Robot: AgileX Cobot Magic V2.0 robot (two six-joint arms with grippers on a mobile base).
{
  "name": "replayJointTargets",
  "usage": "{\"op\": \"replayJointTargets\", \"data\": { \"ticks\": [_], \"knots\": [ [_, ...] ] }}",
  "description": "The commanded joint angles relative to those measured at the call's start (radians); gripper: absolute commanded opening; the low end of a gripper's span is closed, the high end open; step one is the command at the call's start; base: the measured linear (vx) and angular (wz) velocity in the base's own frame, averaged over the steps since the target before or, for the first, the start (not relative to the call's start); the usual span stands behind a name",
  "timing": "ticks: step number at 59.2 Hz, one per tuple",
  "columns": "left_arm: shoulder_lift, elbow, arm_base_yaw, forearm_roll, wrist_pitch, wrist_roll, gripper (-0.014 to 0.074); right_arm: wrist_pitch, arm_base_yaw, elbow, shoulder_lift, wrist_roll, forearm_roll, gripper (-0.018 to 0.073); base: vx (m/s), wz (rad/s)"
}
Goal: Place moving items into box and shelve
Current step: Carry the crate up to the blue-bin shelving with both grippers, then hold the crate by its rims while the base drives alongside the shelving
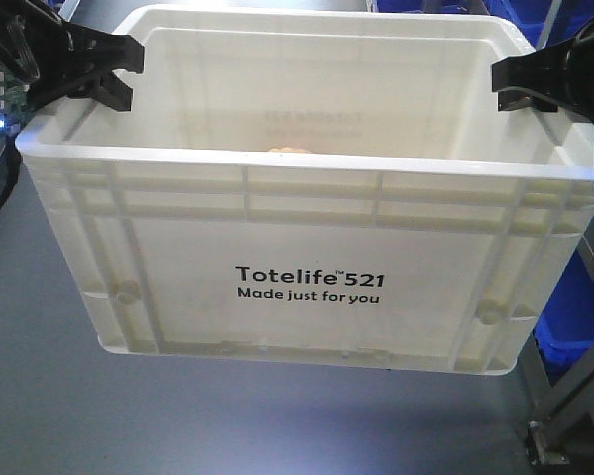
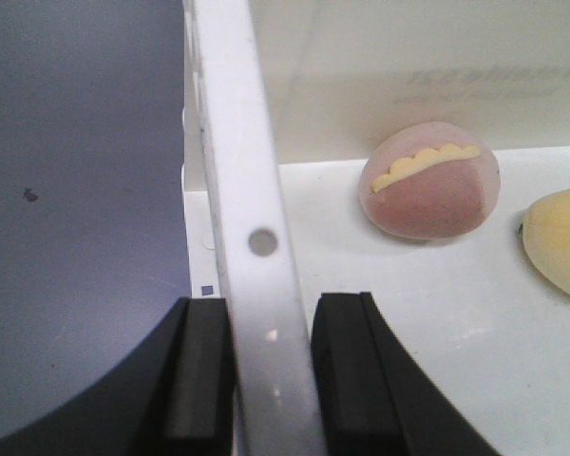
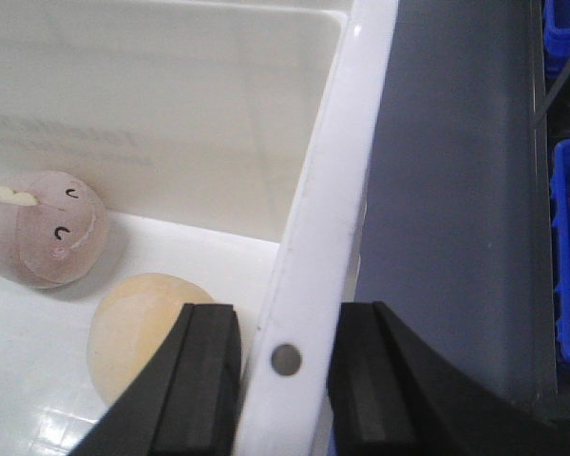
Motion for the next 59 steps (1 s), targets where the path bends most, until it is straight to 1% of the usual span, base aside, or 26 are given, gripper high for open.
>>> {"op": "replayJointTargets", "data": {
  "ticks": [1,39,59],
  "knots": [
    [-0.060,-0.046,-0.015,-0.087,-0.136,0.014,-0.0006,-0.104,0.001,-0.042,-0.034,0.020,0.030,-0.0006,0.42,0.15],
    [-0.060,-0.046,-0.015,-0.087,-0.136,0.014,-0.0006,-0.104,0.001,-0.042,-0.034,0.020,0.030,-0.0006,0.39,0.13],
    [-0.060,-0.046,-0.015,-0.087,-0.136,0.014,-0.0006,-0.104,0.001,-0.042,-0.034,0.020,0.030,-0.0006,0.34,0.23]
  ]
}}
